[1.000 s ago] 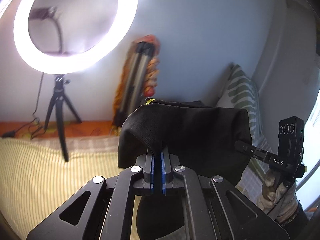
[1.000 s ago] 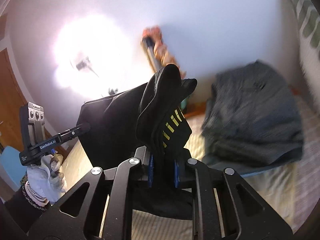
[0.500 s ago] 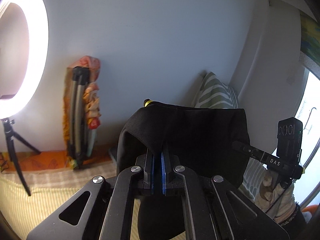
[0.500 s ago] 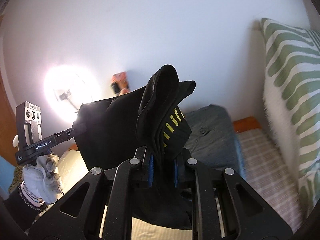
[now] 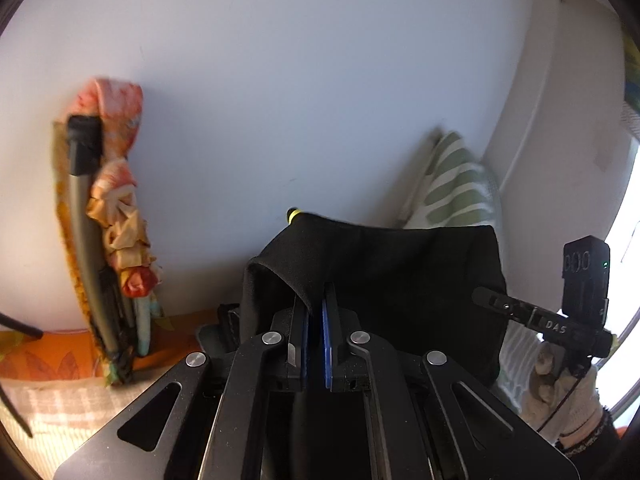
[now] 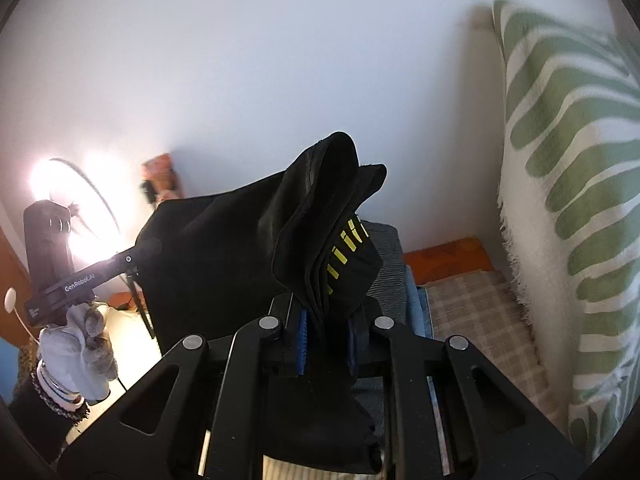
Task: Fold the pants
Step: 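Lift the folded shorts with both grippers and carry them toward the clothes stack, then lower the shorts onto the folded clothes stack and open both grippers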
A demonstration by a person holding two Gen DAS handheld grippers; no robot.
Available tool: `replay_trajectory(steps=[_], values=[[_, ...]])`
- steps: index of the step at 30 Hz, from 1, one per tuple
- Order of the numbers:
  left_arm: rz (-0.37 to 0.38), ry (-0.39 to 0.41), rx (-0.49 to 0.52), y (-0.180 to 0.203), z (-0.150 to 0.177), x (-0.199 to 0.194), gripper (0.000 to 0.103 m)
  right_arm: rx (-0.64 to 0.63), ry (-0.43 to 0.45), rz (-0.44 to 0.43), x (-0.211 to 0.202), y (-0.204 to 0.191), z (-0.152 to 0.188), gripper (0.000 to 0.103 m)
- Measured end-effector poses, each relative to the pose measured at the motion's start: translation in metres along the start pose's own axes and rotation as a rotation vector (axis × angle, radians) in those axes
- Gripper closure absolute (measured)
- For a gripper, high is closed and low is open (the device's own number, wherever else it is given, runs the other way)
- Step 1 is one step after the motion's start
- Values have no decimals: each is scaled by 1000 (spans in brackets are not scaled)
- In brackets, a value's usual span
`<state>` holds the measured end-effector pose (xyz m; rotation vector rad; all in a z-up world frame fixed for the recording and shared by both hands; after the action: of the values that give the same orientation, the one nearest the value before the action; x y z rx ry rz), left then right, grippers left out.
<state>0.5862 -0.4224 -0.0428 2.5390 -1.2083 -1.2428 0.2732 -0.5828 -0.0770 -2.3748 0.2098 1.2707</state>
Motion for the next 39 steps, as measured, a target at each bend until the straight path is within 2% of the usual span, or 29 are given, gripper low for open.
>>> replay_trajectory(steps=[9,10,13,16,18,21,22,24,25,28,32,36,39], values=[[-128,-55,19,-30,-5,66,99,18,-98,19,83,36,-11,87],[-151,-61,27,-33,-4,71,99,19,-110,31,89,39,-12,84],[-190,-68,37,-38,-2,81,99,50,-124,97,97,51,-13,71],[-204,-84,33,-41,0,86,99,59,-123,106,96,58,-9,71],[-188,-92,19,-43,-1,87,97,62,-126,110,94,62,-4,71],[-191,-89,25,-43,-3,83,85,68,-135,122,88,66,6,70],[-190,-92,23,-43,-3,83,81,74,-138,122,86,67,8,66],[-190,-82,25,-41,-5,77,67,85,-133,108,77,66,12,58],[-196,-76,29,-40,-6,73,65,86,-125,103,70,66,16,56],[-195,-57,55,-39,-2,53,64,109,-102,110,46,68,35,56],[-200,-47,90,-38,11,28,63,50,-88,115,18,49,77,56],[-157,-64,50,-35,28,15,63,-21,-130,102,17,18,121,56],[-131,-74,40,-32,43,2,63,-78,-156,100,28,-1,137,56]])
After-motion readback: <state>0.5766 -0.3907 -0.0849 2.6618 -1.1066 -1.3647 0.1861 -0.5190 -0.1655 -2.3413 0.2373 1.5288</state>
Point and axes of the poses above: each gripper's, at about its wrist camera, not at the fingertips, and x roughly the way its jaws point, y to its right, z to its underside, the point moved 10 cm from there along x, roughly the way its jaws point, and after that the axes turned 12 degrees about -y, right-handed, at the moved point
